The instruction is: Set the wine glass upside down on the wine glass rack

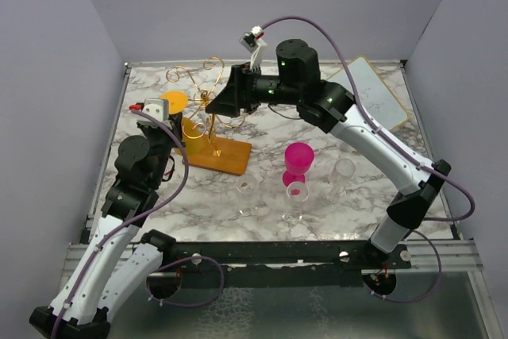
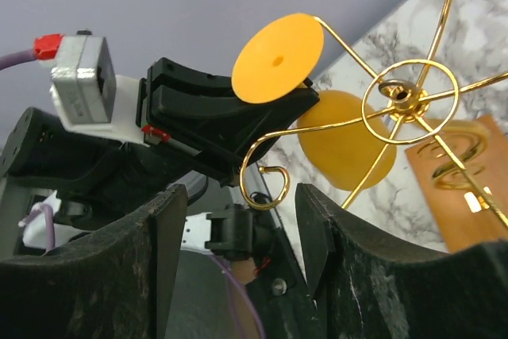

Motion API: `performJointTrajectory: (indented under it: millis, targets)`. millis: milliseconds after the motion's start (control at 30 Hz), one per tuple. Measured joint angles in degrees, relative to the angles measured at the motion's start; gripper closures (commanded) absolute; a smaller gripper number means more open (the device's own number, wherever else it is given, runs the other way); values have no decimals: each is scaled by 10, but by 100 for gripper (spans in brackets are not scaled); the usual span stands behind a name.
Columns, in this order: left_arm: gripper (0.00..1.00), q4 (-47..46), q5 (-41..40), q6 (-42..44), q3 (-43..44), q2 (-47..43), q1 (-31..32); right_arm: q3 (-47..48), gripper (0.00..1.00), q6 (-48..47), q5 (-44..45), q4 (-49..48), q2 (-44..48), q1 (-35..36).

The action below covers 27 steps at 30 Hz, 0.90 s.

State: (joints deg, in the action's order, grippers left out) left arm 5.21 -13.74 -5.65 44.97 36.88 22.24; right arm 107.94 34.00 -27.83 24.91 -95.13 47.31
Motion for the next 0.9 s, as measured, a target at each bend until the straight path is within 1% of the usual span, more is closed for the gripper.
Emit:
performJointTrajectory:
  millis: [133,267,467,600,767,867,900]
  targets:
    - [100,-1,7,10,0,-2,0,37,42,50,31,35,-40,28]
    - [100,-5,13,19,-1,-7,0,45,44,120,67,49,-72,37]
    - [100,-16,20,30,-9,-11,0,78,50,210,108,50,-103,37]
    - [100,-22,22,34,-9,-10,0,92,56,250,132,49,-119,45]
    - [100,-27,27,42,-9,-9,0,117,57,283,159,53,-142,62]
    - [100,-29,31,47,-9,-6,0,128,63,294,173,54,-153,72]
    - [100,-29,32,49,-9,-7,0,129,67,299,177,54,-156,73]
